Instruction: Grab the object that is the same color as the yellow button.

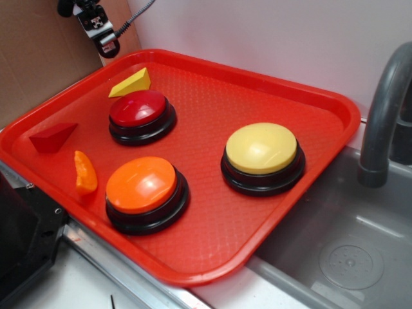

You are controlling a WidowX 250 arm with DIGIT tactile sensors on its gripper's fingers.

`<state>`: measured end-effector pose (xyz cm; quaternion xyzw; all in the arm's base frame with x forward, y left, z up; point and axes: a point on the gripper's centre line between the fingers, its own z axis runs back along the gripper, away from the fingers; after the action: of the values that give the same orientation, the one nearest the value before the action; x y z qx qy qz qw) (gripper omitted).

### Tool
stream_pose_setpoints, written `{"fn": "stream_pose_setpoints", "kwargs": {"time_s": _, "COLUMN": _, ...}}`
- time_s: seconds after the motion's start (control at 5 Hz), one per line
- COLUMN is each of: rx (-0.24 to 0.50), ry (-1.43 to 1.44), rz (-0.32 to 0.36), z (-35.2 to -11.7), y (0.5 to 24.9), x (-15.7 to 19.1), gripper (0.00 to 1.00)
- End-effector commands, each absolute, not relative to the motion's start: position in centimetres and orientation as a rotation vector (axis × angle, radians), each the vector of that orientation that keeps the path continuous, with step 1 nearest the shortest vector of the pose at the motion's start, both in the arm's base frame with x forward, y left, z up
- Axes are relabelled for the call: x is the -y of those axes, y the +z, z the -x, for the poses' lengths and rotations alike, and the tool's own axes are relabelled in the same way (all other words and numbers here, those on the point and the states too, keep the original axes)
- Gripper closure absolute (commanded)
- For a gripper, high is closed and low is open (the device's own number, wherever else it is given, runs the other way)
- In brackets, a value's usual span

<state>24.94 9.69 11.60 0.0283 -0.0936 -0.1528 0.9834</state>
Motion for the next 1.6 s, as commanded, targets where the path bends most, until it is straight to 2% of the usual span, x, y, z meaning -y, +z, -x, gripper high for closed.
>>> {"fn": "stream_pose_setpoints", "kwargs": {"time_s": 0.0, "rx": 0.179, "ry": -0.268, "rz": -0.085, "z": -27.2, "y": 10.6, "x": -12.6, "gripper": 0.00}}
{"fn": "stream_pose_setpoints", "kwargs": {"time_s": 0.2, "rx": 0.188, "ry": -0.293, "rz": -0.066, "z": -27.2, "y": 10.0, "x": -14.0, "gripper": 0.00}}
{"fn": "stream_pose_setpoints", "kwargs": {"time_s": 0.6, "rx": 0.214, "ry": -0.376, "rz": -0.060, "z": -28.3, "y": 8.5, "x": -14.4, "gripper": 0.00}}
{"fn": "stream_pose_setpoints", "kwargs": {"time_s": 1.0, "rx": 0.192, "ry": -0.411, "rz": -0.101, "z": -28.8, "y": 5.5, "x": -13.4, "gripper": 0.00}}
{"fn": "stream_pose_setpoints", "kwargs": {"time_s": 1.2, "rx": 0.172, "ry": -0.420, "rz": -0.102, "z": -30.0, "y": 4.1, "x": -13.3, "gripper": 0.00}}
{"fn": "stream_pose_setpoints", "kwargs": {"time_s": 1.4, "rx": 0.152, "ry": -0.441, "rz": -0.108, "z": -30.3, "y": 3.0, "x": -12.5, "gripper": 0.00}}
